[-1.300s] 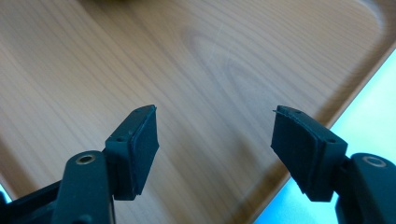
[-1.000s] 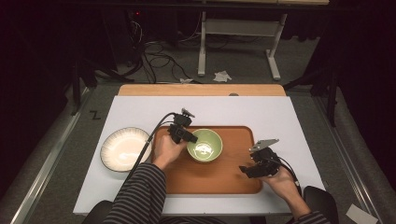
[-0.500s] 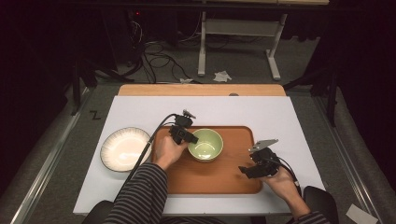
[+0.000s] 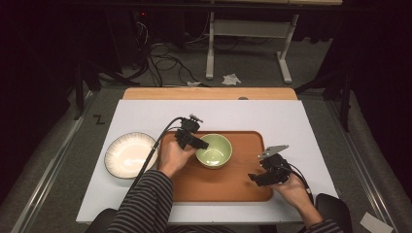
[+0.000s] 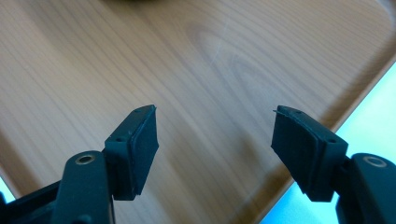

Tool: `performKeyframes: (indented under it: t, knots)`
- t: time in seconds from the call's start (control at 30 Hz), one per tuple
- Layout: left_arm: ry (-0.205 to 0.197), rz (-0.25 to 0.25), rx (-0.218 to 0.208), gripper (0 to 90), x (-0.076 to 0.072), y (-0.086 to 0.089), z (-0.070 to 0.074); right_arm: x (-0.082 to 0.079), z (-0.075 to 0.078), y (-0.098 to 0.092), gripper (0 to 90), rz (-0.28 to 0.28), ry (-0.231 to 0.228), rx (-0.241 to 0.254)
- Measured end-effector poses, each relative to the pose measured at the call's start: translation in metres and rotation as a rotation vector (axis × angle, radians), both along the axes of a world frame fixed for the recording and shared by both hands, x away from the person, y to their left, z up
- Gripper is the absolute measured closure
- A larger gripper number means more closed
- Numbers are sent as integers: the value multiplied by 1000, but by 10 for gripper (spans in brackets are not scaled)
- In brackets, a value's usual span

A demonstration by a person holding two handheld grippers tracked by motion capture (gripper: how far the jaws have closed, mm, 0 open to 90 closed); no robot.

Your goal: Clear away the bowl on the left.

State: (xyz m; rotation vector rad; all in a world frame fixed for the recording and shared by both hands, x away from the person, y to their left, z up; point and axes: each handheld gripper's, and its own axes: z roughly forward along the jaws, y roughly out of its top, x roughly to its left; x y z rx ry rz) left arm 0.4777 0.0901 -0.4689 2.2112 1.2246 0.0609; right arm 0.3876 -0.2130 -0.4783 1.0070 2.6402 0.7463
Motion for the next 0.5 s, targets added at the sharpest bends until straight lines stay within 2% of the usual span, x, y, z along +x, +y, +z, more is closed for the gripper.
performKeyframes:
  t: [0.1,0.2,0.5]
  knots:
    - [-19,-4,1,476,-3,2,5,0,0,0,331,-1,0,-5]
    - [-49,-13,-12,470,-8,8,16,0,0,0,330,-1,-1,-5]
    - [-90,-16,-27,466,-17,20,31,-1,0,1,330,1,-5,1]
